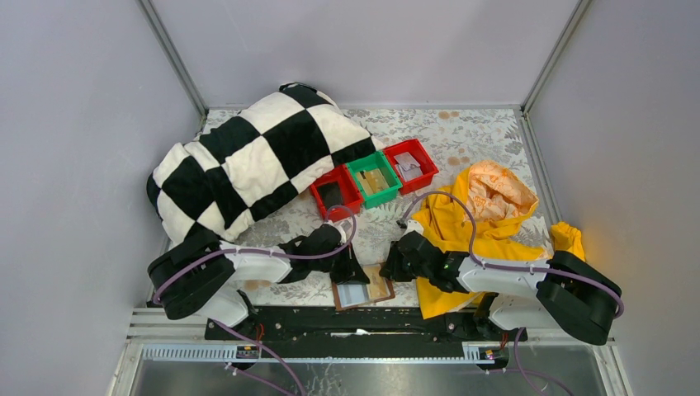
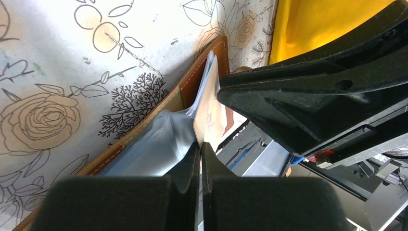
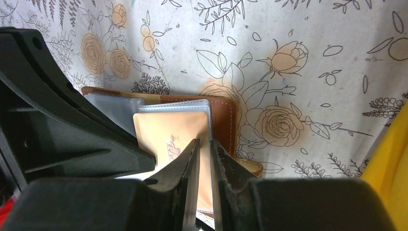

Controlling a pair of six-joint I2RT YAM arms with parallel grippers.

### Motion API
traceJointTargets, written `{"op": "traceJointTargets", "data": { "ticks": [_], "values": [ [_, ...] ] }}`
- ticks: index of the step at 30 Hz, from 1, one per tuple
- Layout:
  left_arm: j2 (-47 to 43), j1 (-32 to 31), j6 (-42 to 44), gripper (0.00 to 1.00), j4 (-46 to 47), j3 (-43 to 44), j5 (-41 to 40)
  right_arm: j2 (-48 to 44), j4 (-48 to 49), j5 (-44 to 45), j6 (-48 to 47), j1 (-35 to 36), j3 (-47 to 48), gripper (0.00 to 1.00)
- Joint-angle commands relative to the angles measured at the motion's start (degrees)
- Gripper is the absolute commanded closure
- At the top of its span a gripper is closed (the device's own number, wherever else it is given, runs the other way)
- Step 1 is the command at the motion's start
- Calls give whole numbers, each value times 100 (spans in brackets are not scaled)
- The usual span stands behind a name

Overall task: Take the credit cards out of the card holder
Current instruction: Remove the credit card from the card holder.

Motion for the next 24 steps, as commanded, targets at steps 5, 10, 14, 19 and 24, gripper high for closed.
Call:
{"op": "traceJointTargets", "data": {
  "ticks": [5,10,14,19,24],
  "values": [
    [3,144,602,100,83,198,320,-328,-637,-27,-320,51,283,75],
    [405,356,1633,100,-704,899,729,-435,-685,26,-495,55,610,73],
    [625,366,1964,100,-1195,1244,731,-118,-491,-57,-521,49,681,73],
    [547,390,1914,100,-1118,1084,742,101,-245,-2,-306,54,465,74],
    [473,412,1878,100,-1002,931,818,111,-356,167,-235,50,252,75]
  ]
}}
